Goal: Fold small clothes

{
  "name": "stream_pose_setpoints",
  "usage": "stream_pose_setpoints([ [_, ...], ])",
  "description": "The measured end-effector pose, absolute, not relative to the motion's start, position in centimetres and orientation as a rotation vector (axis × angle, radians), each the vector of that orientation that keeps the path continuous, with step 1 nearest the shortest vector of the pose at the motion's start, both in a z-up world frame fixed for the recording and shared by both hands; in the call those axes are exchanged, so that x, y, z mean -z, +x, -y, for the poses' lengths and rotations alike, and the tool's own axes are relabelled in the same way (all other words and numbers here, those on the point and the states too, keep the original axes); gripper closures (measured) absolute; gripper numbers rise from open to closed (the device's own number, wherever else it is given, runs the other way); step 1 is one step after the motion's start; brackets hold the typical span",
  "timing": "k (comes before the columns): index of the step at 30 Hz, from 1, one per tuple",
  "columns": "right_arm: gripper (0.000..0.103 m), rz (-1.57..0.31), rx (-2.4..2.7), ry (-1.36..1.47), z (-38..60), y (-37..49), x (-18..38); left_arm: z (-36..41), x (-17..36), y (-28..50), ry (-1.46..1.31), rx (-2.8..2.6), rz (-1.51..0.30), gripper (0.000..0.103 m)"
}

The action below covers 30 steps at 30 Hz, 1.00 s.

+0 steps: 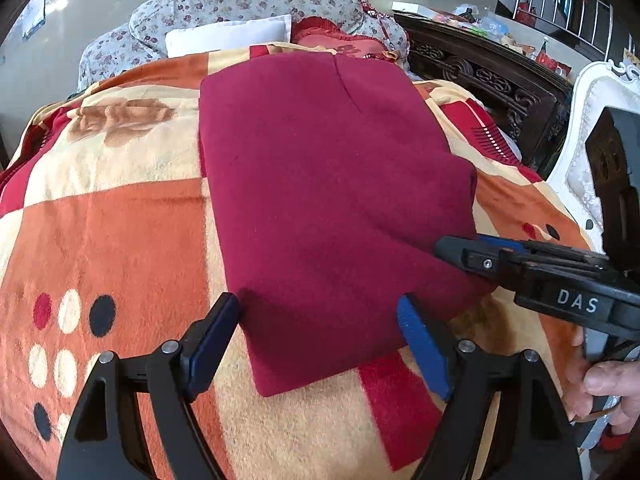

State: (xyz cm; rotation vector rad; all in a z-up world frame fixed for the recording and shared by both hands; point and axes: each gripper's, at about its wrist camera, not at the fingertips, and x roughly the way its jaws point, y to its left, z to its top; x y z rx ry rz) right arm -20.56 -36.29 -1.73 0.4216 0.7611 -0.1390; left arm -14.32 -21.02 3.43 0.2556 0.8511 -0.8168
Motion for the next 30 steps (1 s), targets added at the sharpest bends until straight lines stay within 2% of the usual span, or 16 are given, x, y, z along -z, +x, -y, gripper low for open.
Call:
stream_pose_setpoints([
  [4, 0.068, -0.771, 0.155, 0.379, 35.2, -21.1, 0.6, 20.5, -3.9, -14.5, 0.257, 0.814, -0.848, 0.022],
  [8, 0.066, -0.690, 0.125, 0.434, 35.1, -22.6, -1.8, 19.7, -5.4, -14.5, 0.256, 0.795, -0.794, 0.022],
  [13, 0.066, -0.602, 0.164, 0.447, 35.5, -22.0, -4.0, 18.6, -7.6, -12.4, 0.126, 0.776, -0.786, 0.020],
  [18, 0.066, -0.645, 0.254, 0.433, 37.4, -18.6, -2.1, 20.2, -6.9, -10.0, 0.080, 0.780, -0.828, 0.019],
  [21, 0.062, -0.641, 0.225, 0.526, 39.4, -18.3, -0.4, 21.6, -4.9, -8.9, 0.084, 0.806, -0.910, 0.019],
  [22, 0.058, -0.618, 0.195, 0.551, 39.7, -18.8, -0.5, 21.6, -4.3, -8.6, 0.069, 0.831, -0.939, 0.019],
  [24, 0.033, -0.592, 0.166, 0.577, 40.4, -19.7, -0.7, 21.1, -4.2, -8.0, 0.018, 0.871, -0.948, 0.015],
  [25, 0.017, -0.582, 0.166, 0.585, 40.7, -20.0, -0.7, 20.6, -4.3, -7.6, -0.020, 0.894, -0.948, 0.013],
  [26, 0.014, -0.573, 0.159, 0.598, 41.2, -20.1, -0.7, 20.2, -4.4, -7.2, -0.054, 0.908, -0.948, 0.012],
  [30, 0.014, -0.556, 0.100, 0.670, 42.8, -19.9, 0.2, 19.2, -4.2, -5.4, -0.115, 0.888, -0.929, 0.008],
])
